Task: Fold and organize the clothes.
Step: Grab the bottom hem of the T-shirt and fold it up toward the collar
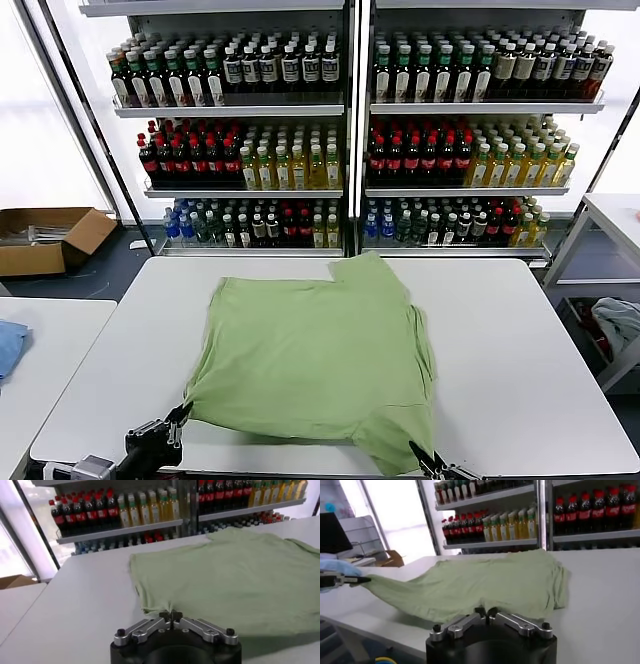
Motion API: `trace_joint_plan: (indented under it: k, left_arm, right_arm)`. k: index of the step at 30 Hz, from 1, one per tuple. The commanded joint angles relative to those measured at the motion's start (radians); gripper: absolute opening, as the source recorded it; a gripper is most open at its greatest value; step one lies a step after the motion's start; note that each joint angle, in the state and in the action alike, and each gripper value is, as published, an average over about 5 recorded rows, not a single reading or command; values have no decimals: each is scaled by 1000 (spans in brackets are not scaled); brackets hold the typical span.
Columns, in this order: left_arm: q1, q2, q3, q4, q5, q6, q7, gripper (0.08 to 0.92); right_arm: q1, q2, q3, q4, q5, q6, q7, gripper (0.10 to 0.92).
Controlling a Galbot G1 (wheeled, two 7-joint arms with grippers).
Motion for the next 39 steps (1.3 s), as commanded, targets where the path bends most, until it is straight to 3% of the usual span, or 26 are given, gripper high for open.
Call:
trace_joint_plan:
  k: [1, 10, 23, 35, 39]
  left_arm:
    - [-17, 22, -34, -22, -29, 3, 11, 102]
    - [-209, 74, -6, 55, -151, 0, 23, 97]
    - [-458, 159, 108, 323, -230, 4, 18, 95]
    - [-614, 162, 194, 540, -222, 4, 6, 94]
    - [-634, 150, 203, 579, -209, 3, -8, 125]
  right_arm:
    - [31, -14, -2, 35, 34, 7, 38, 112]
    - [318, -41, -34, -73, 99, -51, 124, 112]
    - [644, -183, -160, -371, 153, -79, 154, 112]
    - [921, -200, -383, -580, 159, -123, 193, 115]
    - [968, -173, -423, -618, 144, -139, 235, 184]
